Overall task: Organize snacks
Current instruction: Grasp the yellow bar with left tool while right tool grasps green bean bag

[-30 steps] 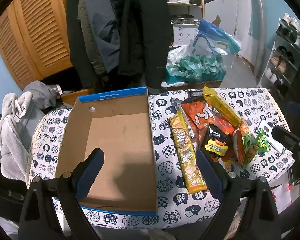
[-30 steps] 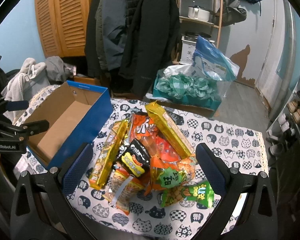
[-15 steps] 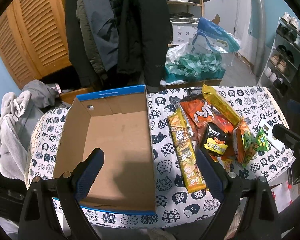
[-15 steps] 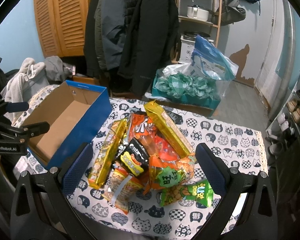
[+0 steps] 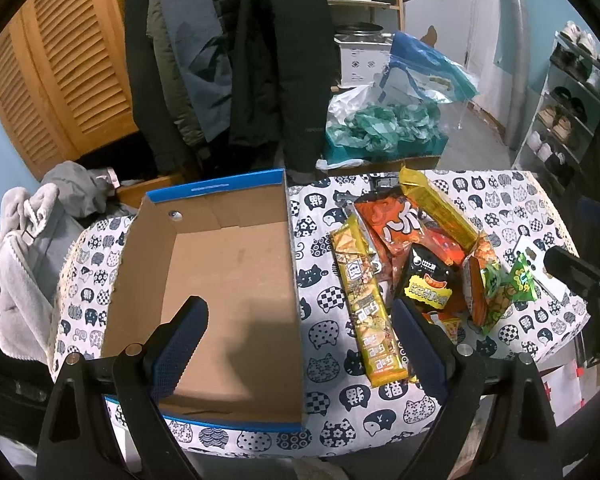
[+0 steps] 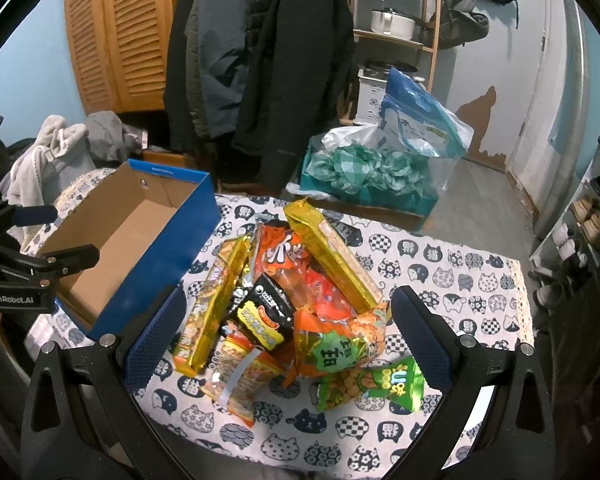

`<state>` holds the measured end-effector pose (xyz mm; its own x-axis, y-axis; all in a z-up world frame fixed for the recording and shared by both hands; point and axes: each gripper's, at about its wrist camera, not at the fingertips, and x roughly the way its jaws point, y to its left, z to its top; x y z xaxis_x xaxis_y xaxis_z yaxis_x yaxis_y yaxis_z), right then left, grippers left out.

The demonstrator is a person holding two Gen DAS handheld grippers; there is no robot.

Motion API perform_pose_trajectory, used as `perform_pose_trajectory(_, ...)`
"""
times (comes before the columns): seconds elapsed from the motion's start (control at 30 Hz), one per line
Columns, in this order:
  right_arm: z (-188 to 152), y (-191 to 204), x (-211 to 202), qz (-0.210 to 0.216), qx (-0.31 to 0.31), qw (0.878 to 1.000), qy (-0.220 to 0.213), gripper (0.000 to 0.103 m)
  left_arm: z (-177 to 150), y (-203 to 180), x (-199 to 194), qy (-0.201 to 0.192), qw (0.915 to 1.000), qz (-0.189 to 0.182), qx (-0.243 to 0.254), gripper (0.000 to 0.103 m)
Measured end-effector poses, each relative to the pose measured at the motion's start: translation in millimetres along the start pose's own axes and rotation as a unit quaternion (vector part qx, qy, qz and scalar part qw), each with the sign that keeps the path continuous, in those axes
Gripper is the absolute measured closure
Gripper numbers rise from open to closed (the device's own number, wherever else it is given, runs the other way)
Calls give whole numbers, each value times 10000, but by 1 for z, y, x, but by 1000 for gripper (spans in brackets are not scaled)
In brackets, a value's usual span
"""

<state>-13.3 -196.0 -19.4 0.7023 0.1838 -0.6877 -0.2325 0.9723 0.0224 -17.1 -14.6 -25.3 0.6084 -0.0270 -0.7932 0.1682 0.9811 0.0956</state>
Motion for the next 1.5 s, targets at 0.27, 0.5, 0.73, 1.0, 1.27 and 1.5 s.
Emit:
perform_pose_trajectory(0.27, -7, -30, 8, -579, 284, 9971, 396, 3, 9, -21, 32, 512, 9984, -137, 173, 9)
perform_pose_trajectory(0.5, -27, -65, 27, -998, 819, 9875, 905, 3, 10, -37, 68, 1073, 9936, -312, 160, 9)
perform_pose_trajectory(0.73, -54, -106, 49, -1190, 1877, 9640, 1459, 3, 8, -52, 100, 1410, 9896, -287, 37, 9)
perform_pose_trajectory(1.0, -94, -133, 83, -973, 3338, 9199, 1814, 3, 10, -65, 131, 1688, 9852, -297, -94, 9)
perform_pose_trajectory(1.27, -125, -158, 111, -825, 4411, 8729, 1918, 4, 8, -75, 157, 1860, 9821, -257, -121, 9)
perform_pose_trajectory(1.5, -134, -162, 141, -428, 4475, 8684, 2093, 33, 8, -84, 169, 1999, 9787, -447, -138, 9)
